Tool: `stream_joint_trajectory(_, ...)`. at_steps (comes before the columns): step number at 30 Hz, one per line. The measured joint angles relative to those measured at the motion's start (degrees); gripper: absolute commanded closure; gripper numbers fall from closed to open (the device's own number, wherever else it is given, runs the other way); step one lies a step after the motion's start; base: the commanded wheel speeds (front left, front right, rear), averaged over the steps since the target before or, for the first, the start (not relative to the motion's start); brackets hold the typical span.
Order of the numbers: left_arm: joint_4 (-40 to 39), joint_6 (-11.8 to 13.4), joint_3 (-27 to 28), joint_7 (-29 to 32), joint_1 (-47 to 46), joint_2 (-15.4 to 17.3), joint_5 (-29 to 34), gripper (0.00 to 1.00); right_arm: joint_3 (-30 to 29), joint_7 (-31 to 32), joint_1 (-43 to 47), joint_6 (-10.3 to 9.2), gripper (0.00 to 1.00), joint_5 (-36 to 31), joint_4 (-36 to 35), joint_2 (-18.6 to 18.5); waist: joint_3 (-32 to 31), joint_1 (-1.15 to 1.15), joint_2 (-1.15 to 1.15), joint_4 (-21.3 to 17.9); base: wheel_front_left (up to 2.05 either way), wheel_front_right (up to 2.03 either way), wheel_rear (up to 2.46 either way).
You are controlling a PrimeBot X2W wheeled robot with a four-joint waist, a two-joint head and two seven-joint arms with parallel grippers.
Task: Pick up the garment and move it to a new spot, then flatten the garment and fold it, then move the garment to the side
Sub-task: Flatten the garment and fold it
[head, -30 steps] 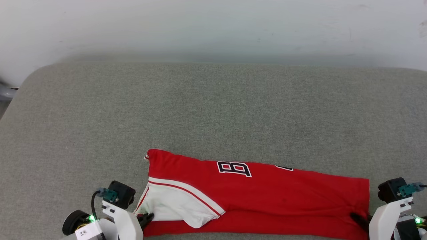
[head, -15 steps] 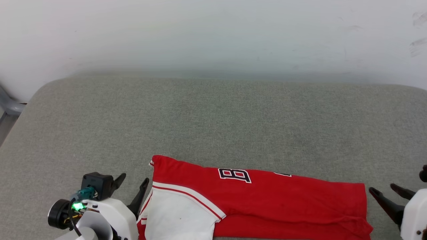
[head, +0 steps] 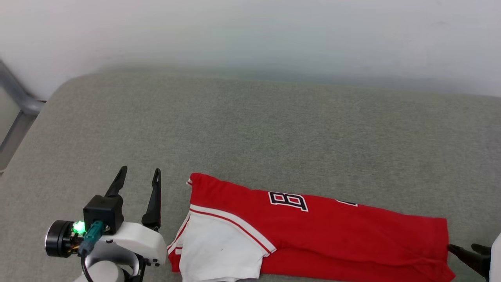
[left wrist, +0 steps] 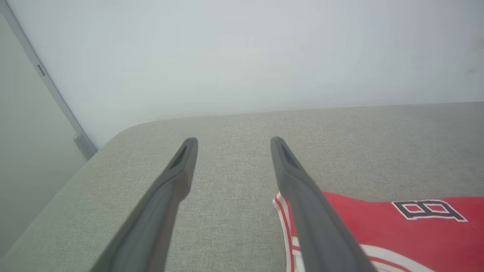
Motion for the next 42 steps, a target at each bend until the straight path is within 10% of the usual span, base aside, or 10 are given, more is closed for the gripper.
stream_joint_trajectory(27, 0.8, -12.1, 24.8, -0.1, 14.9, -23.2, 28.8, 0.0, 11.8, -5.1, -5.1, -0.12, 0.0, 6.7, 9.0, 2.3, 4.1, 0.0, 0.0, 4.3, 0.0, 0.0, 0.0)
stream_joint_trajectory(30, 0.9, -13.2, 26.4, -0.1, 15.9, -24.5, 30.3, 0.0, 13.5, -6.7, -5.5, -0.11, 1.0, 6.7, 9.9, 1.2, 3.8, 0.0, 0.0, 4.2, 0.0, 0.0, 0.0)
stream_joint_trajectory(42, 1.3, -17.3, 31.2, -0.1, 19.3, -27.3, 34.5, 0.0, 15.8, -12.7, -5.9, 0.04, 1.0, 8.2, 14.2, -3.4, 0.8, 0.0, 0.0, 2.7, 0.0, 0.0, 0.0)
